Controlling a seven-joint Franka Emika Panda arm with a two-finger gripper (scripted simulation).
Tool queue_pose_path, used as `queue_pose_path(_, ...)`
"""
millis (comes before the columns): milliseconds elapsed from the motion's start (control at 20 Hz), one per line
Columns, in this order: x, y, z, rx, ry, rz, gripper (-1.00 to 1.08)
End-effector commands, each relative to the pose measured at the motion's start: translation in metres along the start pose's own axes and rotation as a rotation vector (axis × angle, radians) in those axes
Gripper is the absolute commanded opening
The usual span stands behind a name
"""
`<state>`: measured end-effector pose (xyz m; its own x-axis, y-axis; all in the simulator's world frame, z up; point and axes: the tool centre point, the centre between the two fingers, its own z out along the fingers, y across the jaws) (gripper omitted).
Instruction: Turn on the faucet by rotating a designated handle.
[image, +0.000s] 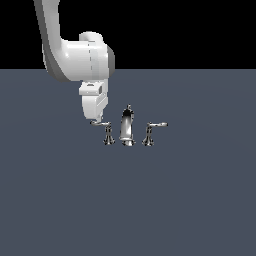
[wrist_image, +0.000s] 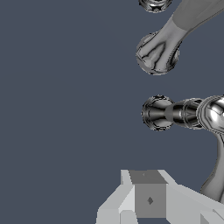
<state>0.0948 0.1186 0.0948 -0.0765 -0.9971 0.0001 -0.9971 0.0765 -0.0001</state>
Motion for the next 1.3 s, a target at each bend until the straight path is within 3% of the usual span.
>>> queue_pose_path(0,0.000,0.000,0.000,0.000,0.000,0.000,-1.00)
queue_pose_path(750,-0.017,0.043,0.000,0.000,0.000,0.000,-1.00)
queue_pose_path(850,-0.008,0.034,0.000,0.009,0.000,0.011,-1.00)
queue_pose_path(1250,-0.004,0.058,0.000,0.005,0.000,0.007,-1.00)
